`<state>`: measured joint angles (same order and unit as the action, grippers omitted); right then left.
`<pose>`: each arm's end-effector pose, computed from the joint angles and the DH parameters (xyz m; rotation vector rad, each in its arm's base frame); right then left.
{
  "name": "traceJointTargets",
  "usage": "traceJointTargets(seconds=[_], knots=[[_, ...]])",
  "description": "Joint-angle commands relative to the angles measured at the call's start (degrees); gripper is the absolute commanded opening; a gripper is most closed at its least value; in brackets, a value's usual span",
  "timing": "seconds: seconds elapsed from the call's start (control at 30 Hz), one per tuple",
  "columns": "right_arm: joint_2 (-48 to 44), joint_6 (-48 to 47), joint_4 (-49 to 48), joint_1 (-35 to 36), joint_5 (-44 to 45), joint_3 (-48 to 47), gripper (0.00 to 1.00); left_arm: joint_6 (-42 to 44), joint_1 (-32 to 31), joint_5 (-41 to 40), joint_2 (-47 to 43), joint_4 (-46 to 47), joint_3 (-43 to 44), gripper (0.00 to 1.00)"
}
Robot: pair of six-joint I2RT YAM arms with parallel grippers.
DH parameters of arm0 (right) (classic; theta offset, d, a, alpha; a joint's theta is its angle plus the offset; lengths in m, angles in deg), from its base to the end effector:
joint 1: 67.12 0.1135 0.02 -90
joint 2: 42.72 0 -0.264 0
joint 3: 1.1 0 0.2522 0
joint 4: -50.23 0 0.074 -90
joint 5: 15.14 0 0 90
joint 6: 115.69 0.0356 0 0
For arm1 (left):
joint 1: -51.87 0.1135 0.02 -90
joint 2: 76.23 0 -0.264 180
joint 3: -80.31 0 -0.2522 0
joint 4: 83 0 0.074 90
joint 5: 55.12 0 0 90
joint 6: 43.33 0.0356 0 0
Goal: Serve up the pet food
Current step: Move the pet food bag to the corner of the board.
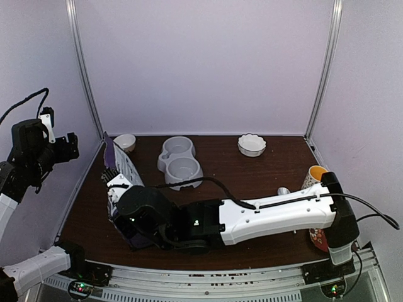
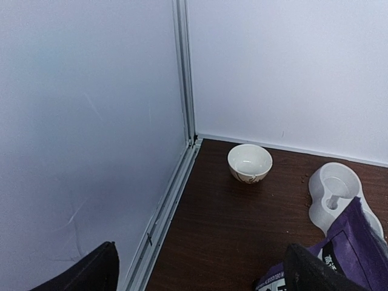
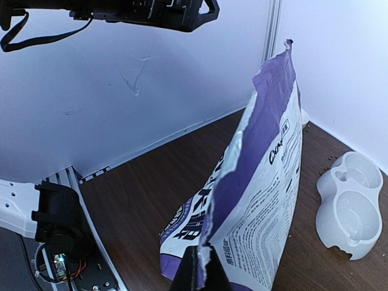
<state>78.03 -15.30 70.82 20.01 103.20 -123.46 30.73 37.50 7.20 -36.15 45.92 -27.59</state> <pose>0.0422 0.5052 0.3132 -0.9069 1.6944 0.7000 0.1316 -0.0166 0.3827 -0.3476 1.8326 0.0947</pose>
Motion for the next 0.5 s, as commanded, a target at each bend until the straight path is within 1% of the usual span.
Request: traceJointTargets(seconds=[0.0,0.17,0.47], knots=[[-3.9,0.3,1.1,-0.3,0.9,2.6,0.00,0.8,0.0,-1.1,-0.1,2.8,-0.7,0.98],[-8.8,3.7,3.9,0.0,0.2,6.8,0.00,0.9,0.0,-1.1,0.1,2.8,-0.7,0.98],[-20.5,11.7,5.0,0.2,-8.3,20.8,0.00,1.2,0.0,-0.9,0.5,2.8,-0.6,0.97]])
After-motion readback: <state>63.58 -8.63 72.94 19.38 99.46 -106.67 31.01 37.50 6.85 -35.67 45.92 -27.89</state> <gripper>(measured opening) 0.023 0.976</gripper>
